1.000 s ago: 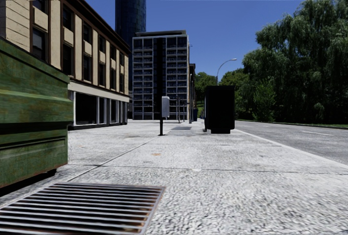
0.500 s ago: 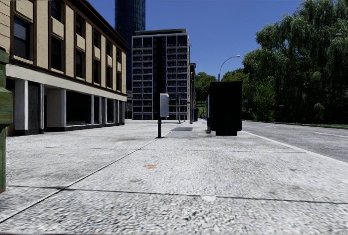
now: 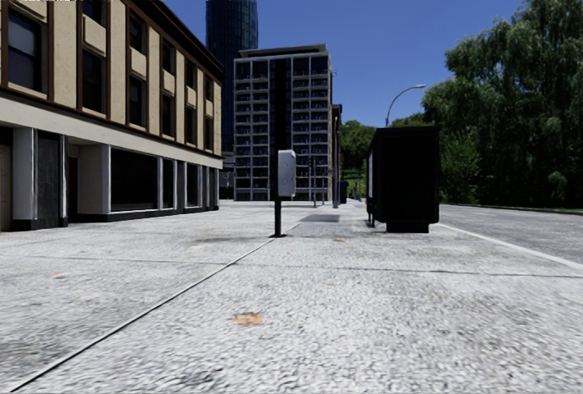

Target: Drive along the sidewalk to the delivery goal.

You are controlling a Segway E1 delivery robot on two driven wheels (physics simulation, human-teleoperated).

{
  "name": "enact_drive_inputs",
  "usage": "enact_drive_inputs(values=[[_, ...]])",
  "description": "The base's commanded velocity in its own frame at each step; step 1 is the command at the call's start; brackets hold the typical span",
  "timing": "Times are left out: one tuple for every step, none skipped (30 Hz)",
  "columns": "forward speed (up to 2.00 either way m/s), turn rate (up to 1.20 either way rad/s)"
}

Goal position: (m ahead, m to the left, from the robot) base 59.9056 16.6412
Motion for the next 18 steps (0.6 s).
enact_drive_inputs(values=[[2.0, 0.77], [2.0, 0.83], [2.0, 0.83], [2.0, 0.85], [2.0, 0.85], [2.0, 0.85], [2.0, 0.85], [2.0, 0.85], [2.0, 0.85], [2.0, 0.85], [2.0, 0.85], [2.0, 0.85], [2.0, 0.85], [2.0, 0.85], [2.0, 0.85], [2.0, 0.85], [2.0, 0.85], [2.0, 0.84]])
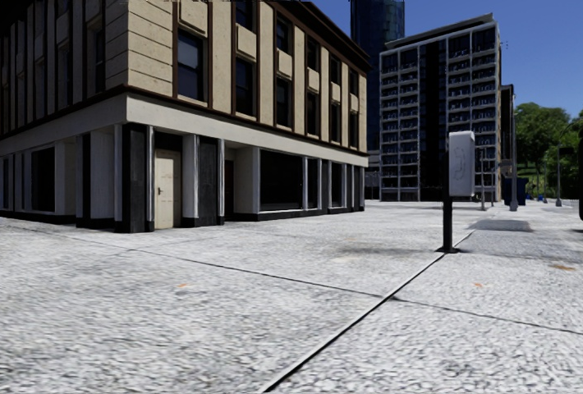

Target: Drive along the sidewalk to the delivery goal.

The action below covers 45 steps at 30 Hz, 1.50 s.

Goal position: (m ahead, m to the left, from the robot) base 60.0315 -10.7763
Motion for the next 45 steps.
enact_drive_inputs(values=[[2.0, 0.79], [2.0, 0.62], [2.0, 0.62], [2.0, 0.4], [2.0, 0.18], [2.0, 0.04], [2.0, 0.04], [2.0, 0.0], [2.0, 0.0], [2.0, 0.0], [2.0, 0.0], [2.0, 0.0], [2.0, 0.0], [2.0, 0.0], [2.0, 0.0], [2.0, 0.0], [2.0, 0.0], [2.0, 0.0], [2.0, 0.0], [2.0, 0.0], [2.0, 0.0], [2.0, 0.0], [2.0, 0.0], [2.0, 0.0], [2.0, 0.0], [2.0, 0.0], [2.0, 0.0], [2.0, 0.0], [2.0, 0.0], [2.0, 0.0], [2.0, 0.0], [2.0, 0.0], [2.0, 0.0], [2.0, 0.0], [2.0, 0.0], [2.0, 0.0], [2.0, -0.32], [2.0, -0.32], [2.0, -0.48], [2.0, -0.59], [2.0, -1.01], [2.0, -1.2], [2.0, -1.2], [2.0, -1.2], [2.0, -1.2]])
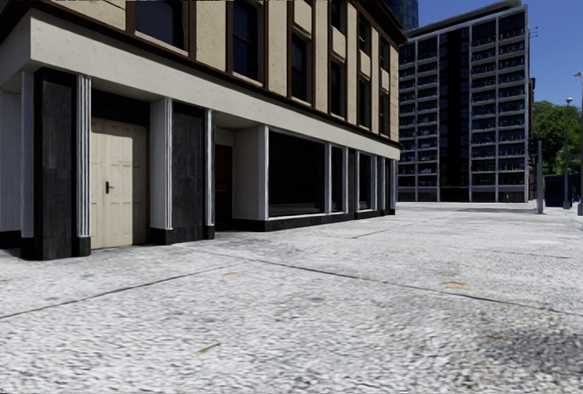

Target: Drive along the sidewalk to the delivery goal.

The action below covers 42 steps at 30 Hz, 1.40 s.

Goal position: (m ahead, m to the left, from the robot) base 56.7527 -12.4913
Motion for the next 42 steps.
enact_drive_inputs(values=[[2.0, -1.2], [2.0, -1.2], [2.0, -1.2], [2.0, -1.2], [2.0, -1.2], [2.0, -1.2], [2.0, -1.2], [2.0, -1.19], [2.0, -1.19], [2.0, -0.71], [2.0, -0.29], [2.0, -0.22], [2.0, -0.22], [2.0, -0.19], [2.0, -0.07], [2.0, -0.01], [2.0, 0.0], [2.0, 0.0], [2.0, 0.0], [2.0, 0.0], [2.0, 0.0], [2.0, 0.0], [2.0, 0.0], [2.0, 0.0], [2.0, 0.0], [2.0, 0.0], [2.0, 0.0], [2.0, 0.0], [2.0, 0.0], [2.0, 0.0], [2.0, 0.0], [2.0, 0.0], [2.0, 0.0], [2.0, 0.0], [2.0, 0.0], [2.0, 0.0], [2.0, 0.0], [2.0, 0.0], [2.0, 0.0], [2.0, 0.0], [2.0, 0.0], [2.0, 0.0]])
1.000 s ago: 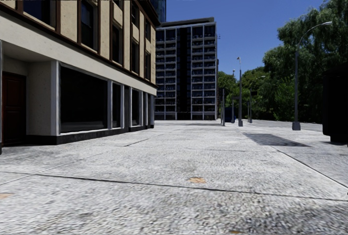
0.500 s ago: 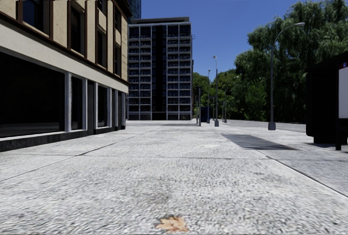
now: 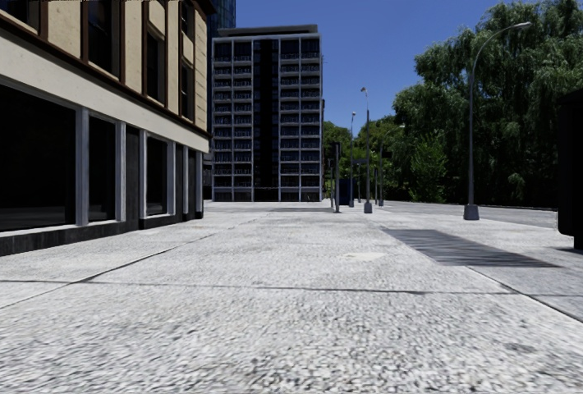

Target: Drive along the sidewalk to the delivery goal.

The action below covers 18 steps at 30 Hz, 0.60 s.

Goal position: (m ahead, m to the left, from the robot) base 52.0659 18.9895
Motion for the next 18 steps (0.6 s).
enact_drive_inputs(values=[[2.0, 0.0], [2.0, 0.0], [2.0, 0.0], [2.0, 0.0], [2.0, 0.0], [2.0, 0.0], [2.0, 0.0], [2.0, 0.0], [2.0, 0.0], [2.0, 0.0], [2.0, 0.0], [2.0, 0.0], [2.0, 0.0], [2.0, 0.0], [2.0, 0.0], [2.0, 0.0], [2.0, 0.0], [2.0, 0.0]])
